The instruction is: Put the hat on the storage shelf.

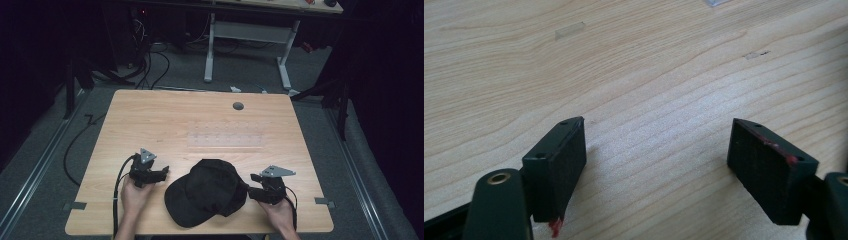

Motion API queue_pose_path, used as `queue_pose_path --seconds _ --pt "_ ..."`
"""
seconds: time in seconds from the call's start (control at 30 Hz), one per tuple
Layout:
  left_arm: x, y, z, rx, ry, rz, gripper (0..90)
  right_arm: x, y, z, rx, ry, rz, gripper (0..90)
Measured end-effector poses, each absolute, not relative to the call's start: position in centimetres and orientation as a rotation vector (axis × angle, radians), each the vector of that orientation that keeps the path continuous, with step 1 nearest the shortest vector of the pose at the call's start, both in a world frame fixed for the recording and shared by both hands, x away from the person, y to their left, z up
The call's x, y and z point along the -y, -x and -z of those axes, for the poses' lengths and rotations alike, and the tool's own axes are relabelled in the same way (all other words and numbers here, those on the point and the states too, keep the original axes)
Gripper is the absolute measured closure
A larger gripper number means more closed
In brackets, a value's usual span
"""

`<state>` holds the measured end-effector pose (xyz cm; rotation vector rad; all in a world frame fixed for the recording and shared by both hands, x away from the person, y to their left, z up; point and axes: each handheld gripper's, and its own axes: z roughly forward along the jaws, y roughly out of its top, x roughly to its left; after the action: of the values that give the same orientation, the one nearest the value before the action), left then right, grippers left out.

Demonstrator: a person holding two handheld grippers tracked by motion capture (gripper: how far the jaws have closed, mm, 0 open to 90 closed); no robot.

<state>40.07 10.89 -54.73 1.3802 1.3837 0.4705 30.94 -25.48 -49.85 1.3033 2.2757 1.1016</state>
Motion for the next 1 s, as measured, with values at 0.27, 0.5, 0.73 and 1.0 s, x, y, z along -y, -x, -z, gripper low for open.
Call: queue_pose_path --seconds 0.27,0.5,0.73,1.0 --pt "-10.9 -40.1 54.7 -1.389 -1.374 -0.473 24.1 25.0 -30.9 50.9 -2.307 -1.314 -1.041 48.6" --pt "-10.9 -40.1 54.7 -1.39 -1.375 -0.472 24.1 24.9 -30.9 51.2 -2.317 -1.321 -1.032 51.4" --pt "-10.9 -40.1 54.7 -1.39 -1.375 -0.472 24.1 24.4 -30.8 51.2 -2.329 -1.319 -1.027 53.9" --pt "-10.9 -40.1 54.7 -1.39 -1.375 -0.472 24.1 24.2 -30.4 51.0 -2.351 -1.299 -1.016 50.3"
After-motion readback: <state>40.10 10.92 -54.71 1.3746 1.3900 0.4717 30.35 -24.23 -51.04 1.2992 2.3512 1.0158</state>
